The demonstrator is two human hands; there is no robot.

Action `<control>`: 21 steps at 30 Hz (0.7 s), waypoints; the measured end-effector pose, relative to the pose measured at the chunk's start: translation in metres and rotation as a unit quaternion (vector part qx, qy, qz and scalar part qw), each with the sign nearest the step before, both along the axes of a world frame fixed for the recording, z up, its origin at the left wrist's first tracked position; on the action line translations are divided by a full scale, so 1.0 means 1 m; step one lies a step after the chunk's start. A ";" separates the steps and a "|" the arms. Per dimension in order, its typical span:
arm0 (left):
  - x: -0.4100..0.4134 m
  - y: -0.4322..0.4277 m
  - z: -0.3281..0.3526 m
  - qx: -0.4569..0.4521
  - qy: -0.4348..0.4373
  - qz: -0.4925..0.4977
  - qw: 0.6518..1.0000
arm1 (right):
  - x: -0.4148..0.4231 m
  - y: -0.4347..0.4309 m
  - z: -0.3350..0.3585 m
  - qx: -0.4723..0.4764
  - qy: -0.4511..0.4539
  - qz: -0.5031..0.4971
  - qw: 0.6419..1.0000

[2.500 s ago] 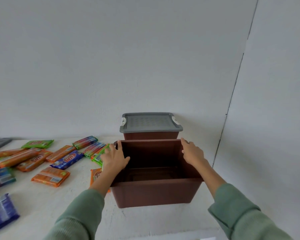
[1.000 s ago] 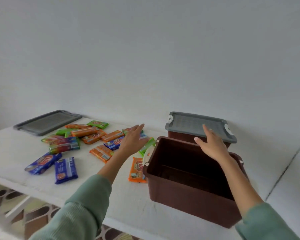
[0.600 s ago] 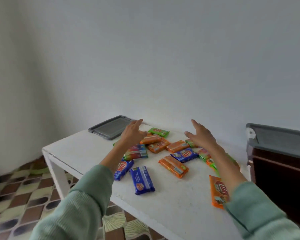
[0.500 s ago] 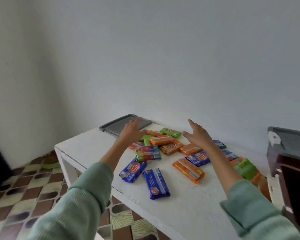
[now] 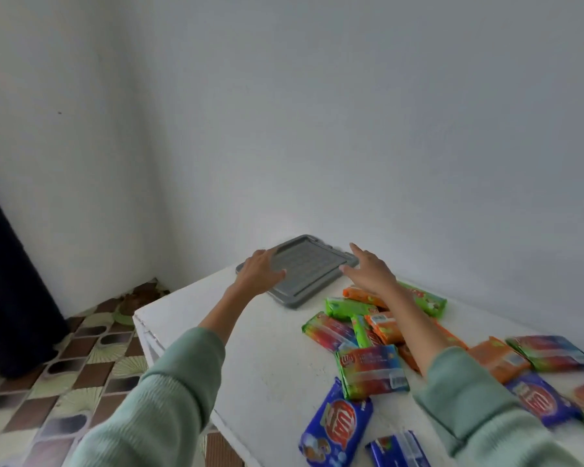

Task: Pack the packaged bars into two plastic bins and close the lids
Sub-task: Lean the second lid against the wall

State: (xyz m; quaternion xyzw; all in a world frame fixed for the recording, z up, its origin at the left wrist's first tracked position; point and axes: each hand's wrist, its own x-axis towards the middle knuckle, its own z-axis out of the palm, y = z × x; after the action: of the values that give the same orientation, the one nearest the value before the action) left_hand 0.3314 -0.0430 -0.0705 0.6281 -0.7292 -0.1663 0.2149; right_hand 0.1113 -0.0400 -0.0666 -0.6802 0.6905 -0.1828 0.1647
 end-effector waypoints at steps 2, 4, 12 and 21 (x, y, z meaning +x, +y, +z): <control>0.009 -0.026 -0.001 0.002 0.002 0.006 1.000 | 0.010 -0.028 -0.003 0.007 -0.001 0.003 1.000; 0.018 -0.051 -0.006 0.002 0.008 0.012 1.000 | 0.019 -0.051 -0.010 0.016 0.004 0.002 1.000; 0.037 -0.153 -0.035 0.045 -0.005 -0.045 0.998 | 0.045 -0.113 -0.051 0.100 0.002 -0.113 0.989; 0.022 -0.228 -0.075 0.083 -0.050 -0.124 0.987 | 0.072 -0.140 -0.094 0.118 0.025 -0.237 0.964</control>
State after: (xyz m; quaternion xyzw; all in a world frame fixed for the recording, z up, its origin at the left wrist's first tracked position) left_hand 0.3531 -0.2711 -0.1453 0.5560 -0.7950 -0.2199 0.1025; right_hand 0.1834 -0.1801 -0.1606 -0.4772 0.8524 -0.1168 0.1789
